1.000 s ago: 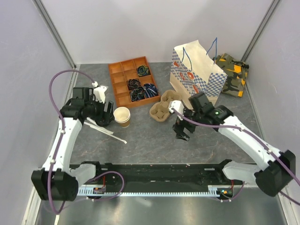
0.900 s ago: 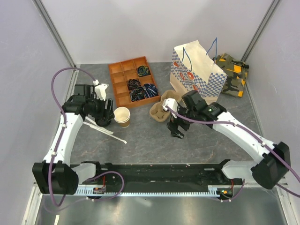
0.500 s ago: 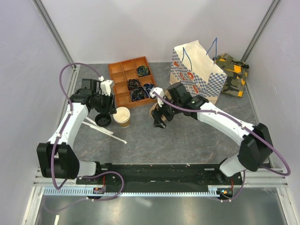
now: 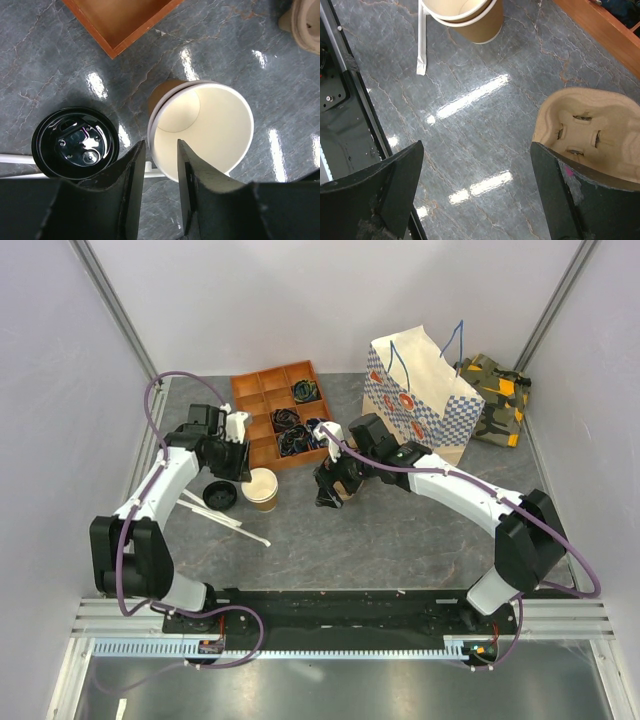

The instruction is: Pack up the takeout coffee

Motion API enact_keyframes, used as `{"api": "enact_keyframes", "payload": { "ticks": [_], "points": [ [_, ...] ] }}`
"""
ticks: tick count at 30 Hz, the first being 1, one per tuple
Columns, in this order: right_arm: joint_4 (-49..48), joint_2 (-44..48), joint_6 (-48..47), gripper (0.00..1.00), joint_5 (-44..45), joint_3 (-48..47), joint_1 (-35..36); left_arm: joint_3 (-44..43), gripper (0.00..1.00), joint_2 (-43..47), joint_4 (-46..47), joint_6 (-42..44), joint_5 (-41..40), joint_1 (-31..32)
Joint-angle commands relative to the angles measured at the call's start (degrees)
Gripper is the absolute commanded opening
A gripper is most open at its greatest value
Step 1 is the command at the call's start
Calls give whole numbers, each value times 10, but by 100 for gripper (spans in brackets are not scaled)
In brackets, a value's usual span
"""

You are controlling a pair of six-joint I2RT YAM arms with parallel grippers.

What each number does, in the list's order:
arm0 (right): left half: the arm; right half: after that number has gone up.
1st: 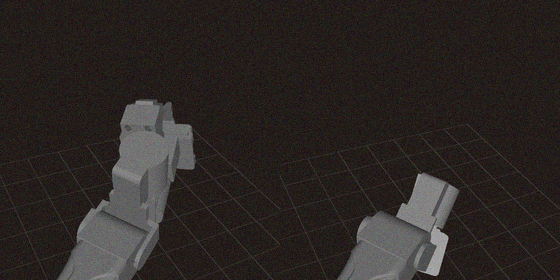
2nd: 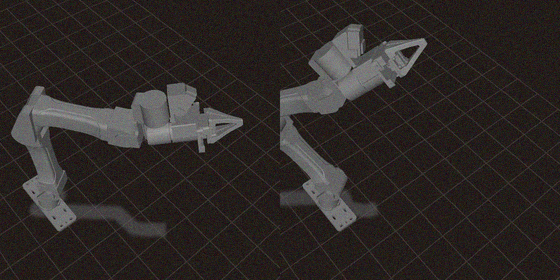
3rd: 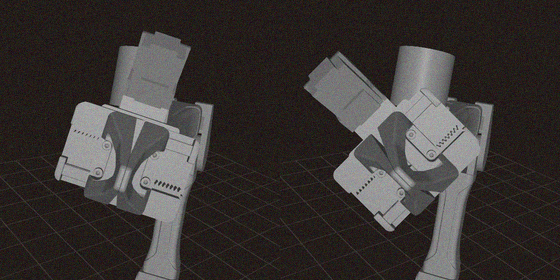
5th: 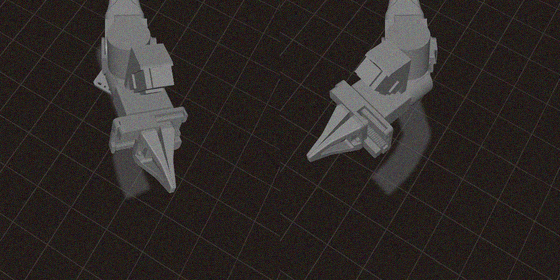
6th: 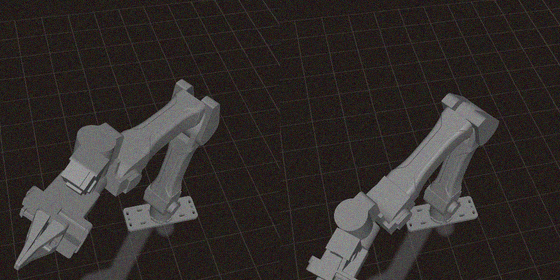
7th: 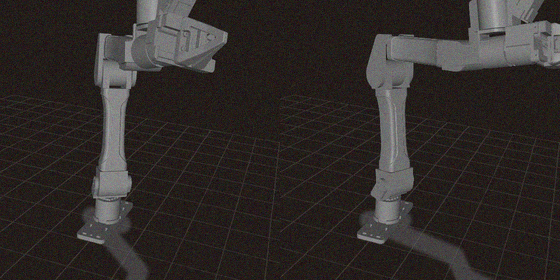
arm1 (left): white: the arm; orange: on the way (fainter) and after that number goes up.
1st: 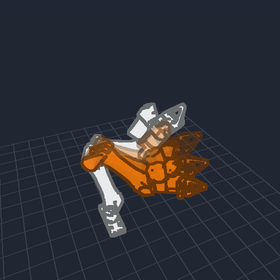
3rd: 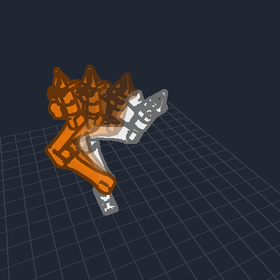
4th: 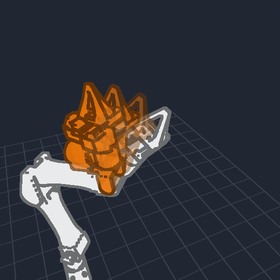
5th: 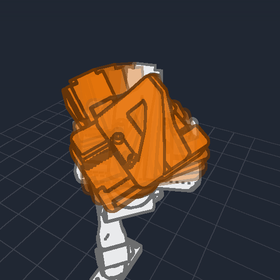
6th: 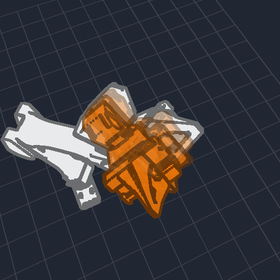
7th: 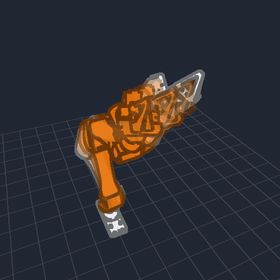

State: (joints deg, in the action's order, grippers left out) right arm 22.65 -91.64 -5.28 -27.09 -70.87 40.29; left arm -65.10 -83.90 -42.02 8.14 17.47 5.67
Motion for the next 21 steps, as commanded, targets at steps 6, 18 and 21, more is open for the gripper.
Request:
{"api": "enact_keyframes", "payload": {
  "ticks": [6,18,21],
  "points": [
    [-25,8,10,96,-9,-14,2,-20,33,-11,16,-14,-11,6],
    [-69,-8,21,98,-3,-1,1,-48,2,-13,-26,-16,9,7],
    [-78,-33,40,98,-13,-15,2,-55,2,-13,-35,-17,25,6]
  ]
}}
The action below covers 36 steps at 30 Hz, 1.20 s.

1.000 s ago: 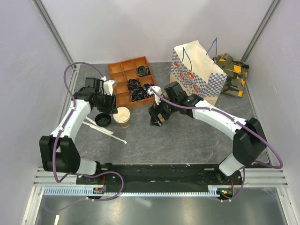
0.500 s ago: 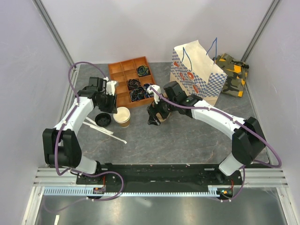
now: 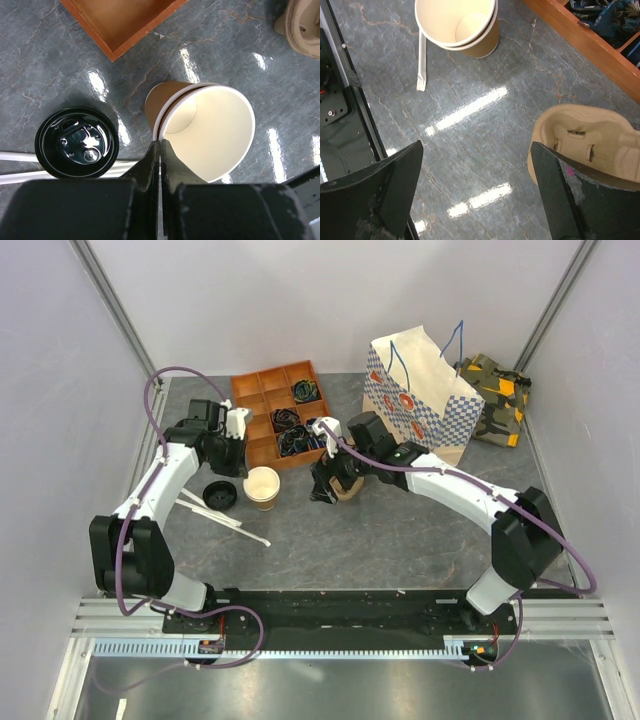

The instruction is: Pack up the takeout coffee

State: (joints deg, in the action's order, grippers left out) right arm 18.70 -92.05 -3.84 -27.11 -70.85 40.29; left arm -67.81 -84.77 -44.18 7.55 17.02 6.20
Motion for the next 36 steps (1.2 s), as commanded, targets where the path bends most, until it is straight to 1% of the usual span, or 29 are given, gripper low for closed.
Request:
{"api": "enact_keyframes", "payload": {
  "ticks": [1,8,9,12,15,16,18,22,27,30,32,35,36],
  "points": [
    [-40,-36,31,97,-14,-21,2,-30,2,-4,-15,-11,42,0],
    [-101,-74,115,93,6,-3,1,-33,2,-9,-19,-19,91,-14],
    [-123,-80,143,92,0,1,0,-32,2,-10,-19,-24,107,-18],
    [-164,-89,190,88,-20,14,0,-30,2,-14,-18,-29,121,-25],
    [-183,-97,208,84,-32,13,1,-27,2,-14,-19,-29,130,-29],
    [-182,-98,215,81,-36,11,1,-26,2,-13,-19,-30,131,-29],
    [-204,-103,220,79,-36,9,1,-24,2,-13,-18,-33,141,-30],
    [-201,-116,224,76,-35,-2,1,-30,2,-8,-20,-37,141,-32],
    [-183,-93,197,78,-25,-10,1,-68,2,18,-45,-24,120,-33],
    [-139,-74,173,83,-15,-44,-1,-96,2,39,-61,-16,103,-33],
    [-112,-59,156,85,-12,-58,-9,-119,2,51,-77,-11,100,-33],
    [-71,-28,139,93,-12,-85,-23,-140,2,65,-96,2,124,-31],
    [-61,-17,124,97,-12,-96,-33,-143,2,67,-110,7,128,-26]
  ]
}}
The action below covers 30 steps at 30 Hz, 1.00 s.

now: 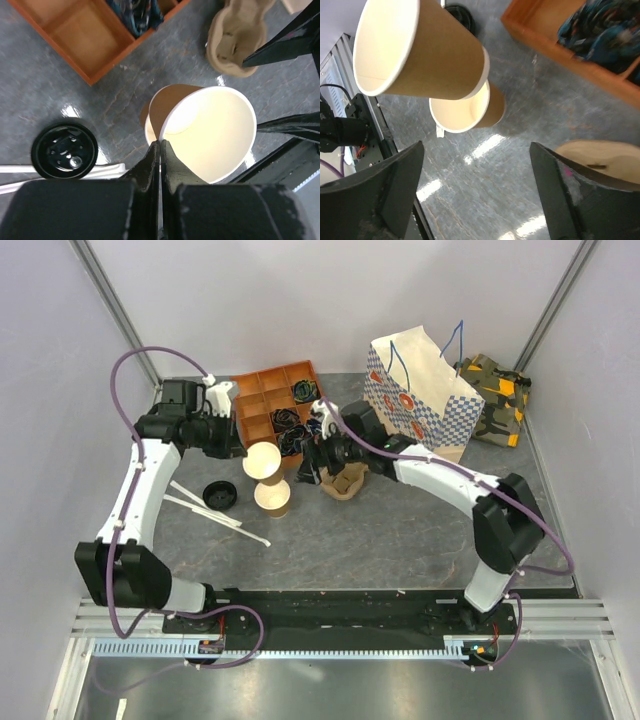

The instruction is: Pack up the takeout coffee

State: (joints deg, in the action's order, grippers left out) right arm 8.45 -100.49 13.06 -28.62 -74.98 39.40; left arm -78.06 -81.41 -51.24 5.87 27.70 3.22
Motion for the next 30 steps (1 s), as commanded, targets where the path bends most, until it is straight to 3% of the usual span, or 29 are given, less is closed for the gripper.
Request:
{"api": "enact_keyframes", "payload": {
  "ticks": [1,5,10,15,30],
  "points": [
    [49,91,-54,98,3,-58,-28,-39,2,38,-44,27,20,6],
    [121,145,-108,98,-2,-77,-39,-19,2,53,-60,49,32,27],
    [228,194,-176,98,8,-108,-39,25,2,66,-51,49,27,125],
    [265,240,-198,98,37,-88,-41,71,2,48,-12,35,-35,229],
    [257,250,-190,98,23,-54,-47,74,2,-28,86,-6,-166,238]
  ]
}}
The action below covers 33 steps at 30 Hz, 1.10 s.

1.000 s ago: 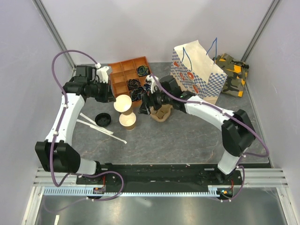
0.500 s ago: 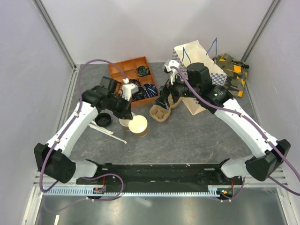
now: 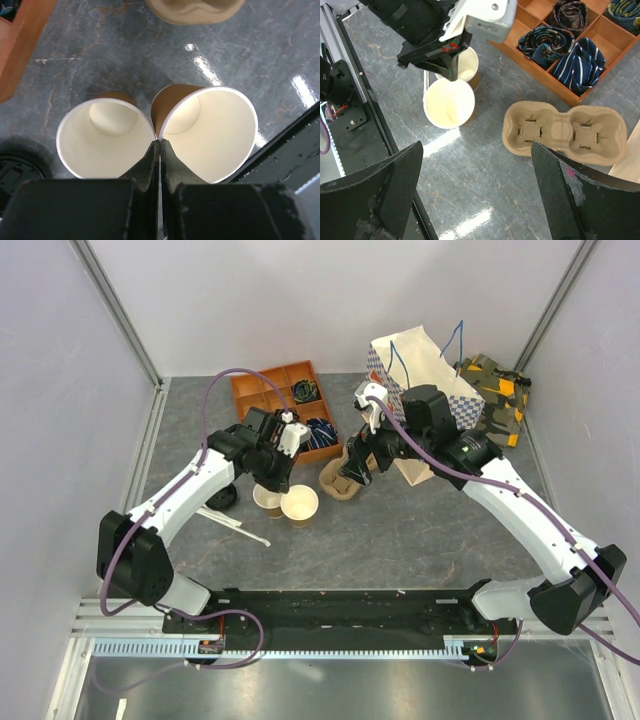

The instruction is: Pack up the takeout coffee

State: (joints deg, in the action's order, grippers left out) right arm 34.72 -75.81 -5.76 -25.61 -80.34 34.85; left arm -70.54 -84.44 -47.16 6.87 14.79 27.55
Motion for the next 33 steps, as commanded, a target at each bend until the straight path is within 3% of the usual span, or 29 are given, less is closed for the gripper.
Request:
{"api": "enact_keyframes", "payload": {
  "ticks": [1,13,18,33],
  "points": [
    [-6,1,-1,98,-8,0,-2,4,2,2,48,-15,-41,-7],
    [-8,-7,5,98,-23,-1,-1,27,2,8,52,6,-19,-44],
    [-3,-7,-2,98,-23,5,-2,30,2,20,58,-3,79,-22],
    [-2,-8,-9,98,-27,22,-1,60,5,-25,96,-12,66,34]
  ]
}}
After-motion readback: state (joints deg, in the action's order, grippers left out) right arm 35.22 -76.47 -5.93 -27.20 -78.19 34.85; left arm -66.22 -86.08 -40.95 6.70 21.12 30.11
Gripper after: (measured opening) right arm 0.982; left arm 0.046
